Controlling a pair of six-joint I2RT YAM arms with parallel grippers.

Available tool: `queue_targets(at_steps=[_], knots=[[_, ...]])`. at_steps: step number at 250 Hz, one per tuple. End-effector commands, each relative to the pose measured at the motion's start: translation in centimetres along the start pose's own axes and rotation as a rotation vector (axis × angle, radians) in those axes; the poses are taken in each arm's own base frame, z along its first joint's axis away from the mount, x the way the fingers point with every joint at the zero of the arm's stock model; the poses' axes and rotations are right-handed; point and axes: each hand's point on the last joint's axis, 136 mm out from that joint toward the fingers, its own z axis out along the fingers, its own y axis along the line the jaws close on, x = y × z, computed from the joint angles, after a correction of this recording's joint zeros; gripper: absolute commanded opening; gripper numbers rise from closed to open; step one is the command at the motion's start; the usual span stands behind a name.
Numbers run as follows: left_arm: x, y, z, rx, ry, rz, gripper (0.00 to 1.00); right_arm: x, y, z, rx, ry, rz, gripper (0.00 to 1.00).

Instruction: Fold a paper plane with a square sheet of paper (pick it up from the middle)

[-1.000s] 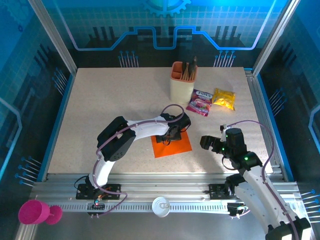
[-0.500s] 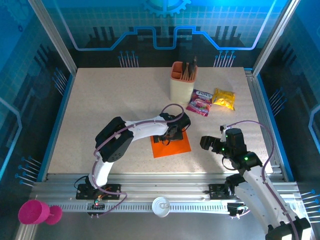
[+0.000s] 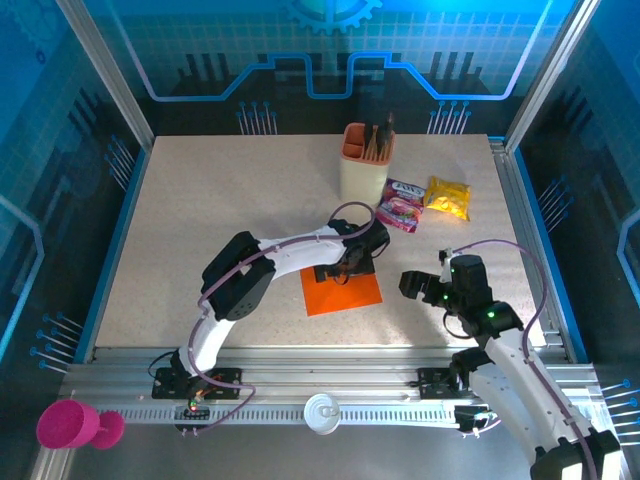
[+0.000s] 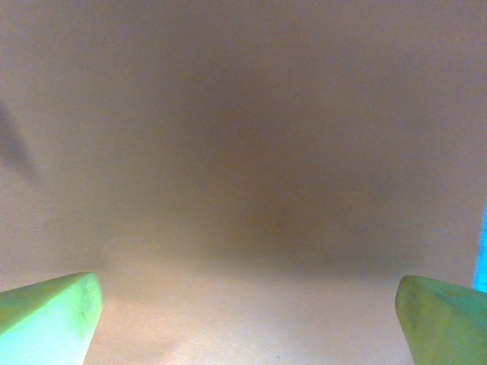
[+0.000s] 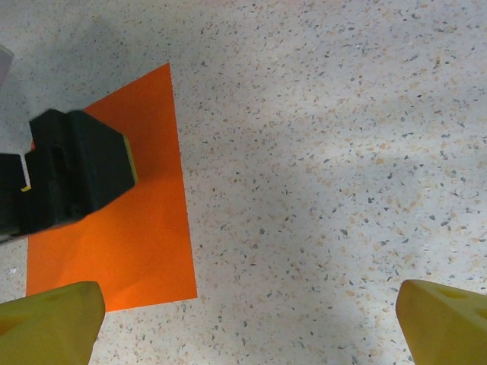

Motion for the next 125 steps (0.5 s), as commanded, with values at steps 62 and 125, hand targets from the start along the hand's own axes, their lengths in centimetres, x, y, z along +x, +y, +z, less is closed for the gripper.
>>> queue_targets(at_steps=[62,125], knots=[[1.4,2.3,1.2,-0.095,0.039,-0.002,1.00,-0.3,-0.3,-0.3,-0.015,-0.014,0.006,0.99],[2.3,3.2,2.5,-0.112,0.059,0.004,0.89,-0.4,-0.5,-0.7,-0.013,-0.023,0.018,0.99]])
